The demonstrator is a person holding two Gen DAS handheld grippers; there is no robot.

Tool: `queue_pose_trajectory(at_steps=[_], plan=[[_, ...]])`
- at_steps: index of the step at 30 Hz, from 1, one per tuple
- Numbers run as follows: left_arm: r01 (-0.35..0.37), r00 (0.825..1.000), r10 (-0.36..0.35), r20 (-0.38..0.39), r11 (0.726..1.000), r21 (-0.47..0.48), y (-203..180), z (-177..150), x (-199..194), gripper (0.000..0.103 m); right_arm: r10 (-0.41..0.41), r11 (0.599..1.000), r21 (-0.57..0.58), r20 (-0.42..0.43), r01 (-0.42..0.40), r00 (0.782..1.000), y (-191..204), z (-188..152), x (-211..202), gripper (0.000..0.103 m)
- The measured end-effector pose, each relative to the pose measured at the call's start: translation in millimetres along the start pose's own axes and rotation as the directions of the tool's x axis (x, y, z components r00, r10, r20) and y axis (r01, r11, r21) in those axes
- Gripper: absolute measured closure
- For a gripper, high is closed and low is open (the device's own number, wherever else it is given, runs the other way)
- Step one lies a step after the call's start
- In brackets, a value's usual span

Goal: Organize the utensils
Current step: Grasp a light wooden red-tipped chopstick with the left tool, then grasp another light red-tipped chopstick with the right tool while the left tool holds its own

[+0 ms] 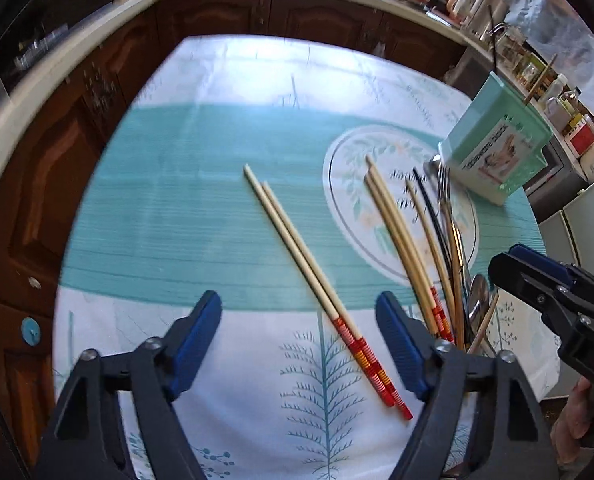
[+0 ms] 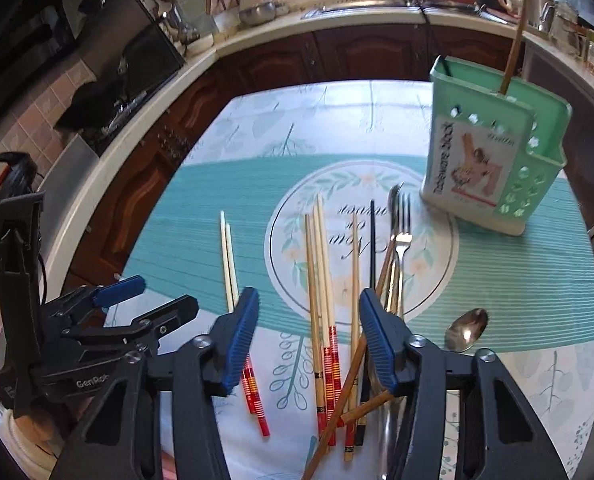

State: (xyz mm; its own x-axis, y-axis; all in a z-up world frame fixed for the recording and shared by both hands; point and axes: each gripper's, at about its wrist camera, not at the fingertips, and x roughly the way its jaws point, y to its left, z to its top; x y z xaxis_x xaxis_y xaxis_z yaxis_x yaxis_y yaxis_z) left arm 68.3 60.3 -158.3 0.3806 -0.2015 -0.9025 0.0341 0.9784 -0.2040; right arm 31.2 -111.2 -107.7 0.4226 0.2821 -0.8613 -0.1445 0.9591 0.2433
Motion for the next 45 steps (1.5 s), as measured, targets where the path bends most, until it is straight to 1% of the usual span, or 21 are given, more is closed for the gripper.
queue_pose_trajectory(at_steps=[1,2,4,6,9,11,17,20,23,24,25,28,30,32,35,36,39,40,41,42,45], plan=[[0.023,0.999,-0.024,-0.026,0.999,-0.022,4,0,7,0.039,0.007,1.0,0.003,-0.017,-0.007,1.0,-2,2,8,0.06],[0.036,0.998,-0.037,-0.043,0.999,-0.037,5,-1,13,0.043,0.012,1.0,0.006,-0.028,-0.011,1.0,-3,1,13,0.061],[0.051,0.995,-0.057,-0.078,0.996,-0.068,10,0,24,0.054,0.022,1.0,0.007,-0.05,-0.022,0.998,-2,-3,22,0.063],[0.058,0.994,-0.065,-0.085,0.995,-0.075,11,2,30,0.056,0.03,1.0,0.003,-0.064,-0.03,0.997,-1,-5,30,0.064],[0.033,0.996,-0.039,-0.085,0.997,-0.076,11,7,36,0.056,0.037,0.999,-0.002,-0.075,-0.037,0.996,-1,-7,36,0.064],[0.004,0.996,-0.009,-0.089,0.998,-0.061,9,11,41,0.057,0.042,0.999,0.004,-0.079,-0.042,0.996,-3,-7,37,0.064],[-0.071,0.992,0.071,-0.106,0.997,0.012,-6,20,56,0.066,0.05,0.999,0.014,-0.08,-0.049,0.996,-9,-7,38,0.064],[-0.085,0.991,0.09,-0.096,0.995,0.055,-12,23,56,0.07,0.05,0.999,0.015,-0.079,-0.049,0.996,-11,-7,38,0.064],[-0.111,0.988,0.122,-0.092,0.986,0.122,-19,24,55,0.072,0.056,0.998,0.018,-0.081,-0.055,0.995,-12,-8,38,0.064],[-0.113,0.987,0.128,-0.095,0.983,0.147,-21,25,55,0.076,0.056,0.998,0.019,-0.083,-0.055,0.995,-12,-8,38,0.064],[-0.112,0.986,0.13,-0.101,0.979,0.172,-23,25,55,0.079,0.056,0.998,0.019,-0.083,-0.054,0.995,-11,-9,37,0.064],[-0.097,0.985,0.128,-0.119,0.966,0.241,-28,27,56,0.082,0.056,0.998,0.012,-0.084,-0.055,0.995,-10,-10,37,0.064],[-0.075,0.983,0.115,-0.145,0.964,0.256,-27,29,56,0.087,0.057,0.998,0.013,-0.085,-0.056,0.995,-10,-12,37,0.064],[-0.047,0.98,0.095,-0.175,0.965,0.257,-25,33,58,0.088,0.06,0.998,0.016,-0.084,-0.059,0.995,-10,-12,37,0.064],[0.003,0.972,0.048,-0.231,0.976,0.216,-23,41,66,0.087,0.065,0.998,0.021,-0.082,-0.063,0.994,-10,-13,37,0.064],[-0.004,0.972,0.056,-0.227,0.975,0.222,-27,43,67,0.086,0.063,0.998,0.022,-0.082,-0.061,0.995,-9,-13,37,0.064],[-0.057,0.969,0.123,-0.212,0.954,0.293,-41,42,73,0.086,0.061,0.998,0.022,-0.078,-0.06,0.995,-8,-14,36,0.064],[-0.068,0.969,0.139,-0.206,0.946,0.318,-47,43,74,0.088,0.06,0.998,0.02,-0.076,-0.058,0.995,-8,-14,35,0.064],[-0.067,0.969,0.143,-0.204,0.938,0.339,-51,43,74,0.089,0.058,0.998,0.018,-0.074,-0.057,0.996,-8,-14,33,0.064],[-0.064,0.968,0.145,-0.203,0.931,0.359,-55,42,75,0.093,0.057,0.998,0.015,-0.073,-0.056,0.996,-8,-15,32,0.064],[-0.02,0.97,0.118,-0.213,0.912,0.41,-63,40,75,0.095,0.058,0.998,0.015,-0.08,-0.057,0.995,-10,-14,31,0.064]])
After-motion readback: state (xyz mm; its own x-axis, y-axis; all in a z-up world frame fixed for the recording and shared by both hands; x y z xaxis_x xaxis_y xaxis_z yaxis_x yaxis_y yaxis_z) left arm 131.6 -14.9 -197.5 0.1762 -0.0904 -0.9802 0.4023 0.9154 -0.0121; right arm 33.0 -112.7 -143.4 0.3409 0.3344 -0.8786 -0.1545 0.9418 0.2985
